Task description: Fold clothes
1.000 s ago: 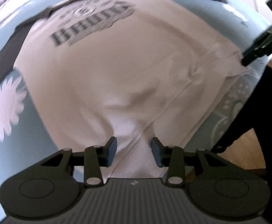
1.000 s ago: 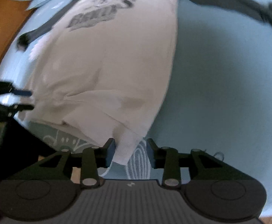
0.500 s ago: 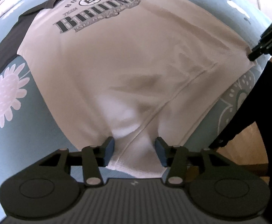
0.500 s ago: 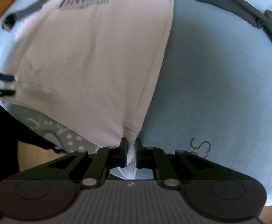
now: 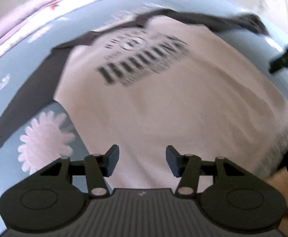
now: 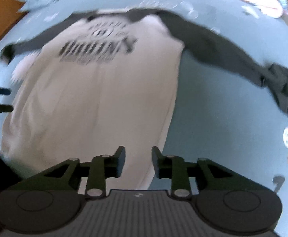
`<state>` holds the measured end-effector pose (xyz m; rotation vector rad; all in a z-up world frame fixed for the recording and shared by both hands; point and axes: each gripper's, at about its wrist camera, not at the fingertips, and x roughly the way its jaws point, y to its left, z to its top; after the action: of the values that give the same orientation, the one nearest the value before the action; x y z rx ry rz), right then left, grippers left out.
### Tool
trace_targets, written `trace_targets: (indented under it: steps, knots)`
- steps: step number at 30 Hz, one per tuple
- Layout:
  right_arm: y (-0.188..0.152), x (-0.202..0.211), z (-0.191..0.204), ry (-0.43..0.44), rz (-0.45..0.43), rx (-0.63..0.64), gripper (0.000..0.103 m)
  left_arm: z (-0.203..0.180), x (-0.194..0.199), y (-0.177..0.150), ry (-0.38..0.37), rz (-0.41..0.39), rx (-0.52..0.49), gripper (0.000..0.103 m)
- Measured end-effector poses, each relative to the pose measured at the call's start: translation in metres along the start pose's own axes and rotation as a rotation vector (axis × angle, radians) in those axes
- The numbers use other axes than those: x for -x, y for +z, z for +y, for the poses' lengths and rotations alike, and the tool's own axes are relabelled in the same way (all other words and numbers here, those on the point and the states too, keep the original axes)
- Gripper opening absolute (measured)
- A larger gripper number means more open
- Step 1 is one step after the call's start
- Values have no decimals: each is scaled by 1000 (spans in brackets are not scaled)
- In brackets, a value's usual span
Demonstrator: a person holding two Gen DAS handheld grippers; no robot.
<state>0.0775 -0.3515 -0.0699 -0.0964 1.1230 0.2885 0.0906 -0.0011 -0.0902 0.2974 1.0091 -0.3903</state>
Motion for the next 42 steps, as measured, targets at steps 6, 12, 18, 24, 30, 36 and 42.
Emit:
trace_targets:
  steps: [6,12,18,24,30,36,42]
  knots:
    - [27,-26,-39,17,-41,-173,43,82,-18,4,-6,-29,393,53]
    - [48,-56,-62,63,-80,-279,48,149,-50,-11,-69,-39,751,48]
    - [58,-82,-67,92,-91,-300,55,159,-73,-10,-133,-25,780,48]
    - [58,-83,-68,153,-92,-284,39,157,-75,-7,-123,-20,732,11]
    - [56,-82,-69,140,-95,-287,9,145,-71,-3,-59,-32,666,0]
    - [58,-76,-62,-31,-127,-232,1,145,-66,-2,36,-23,640,0]
    - [49,-69,-83,28,-146,-354,14,147,-59,-10,-31,-51,679,8]
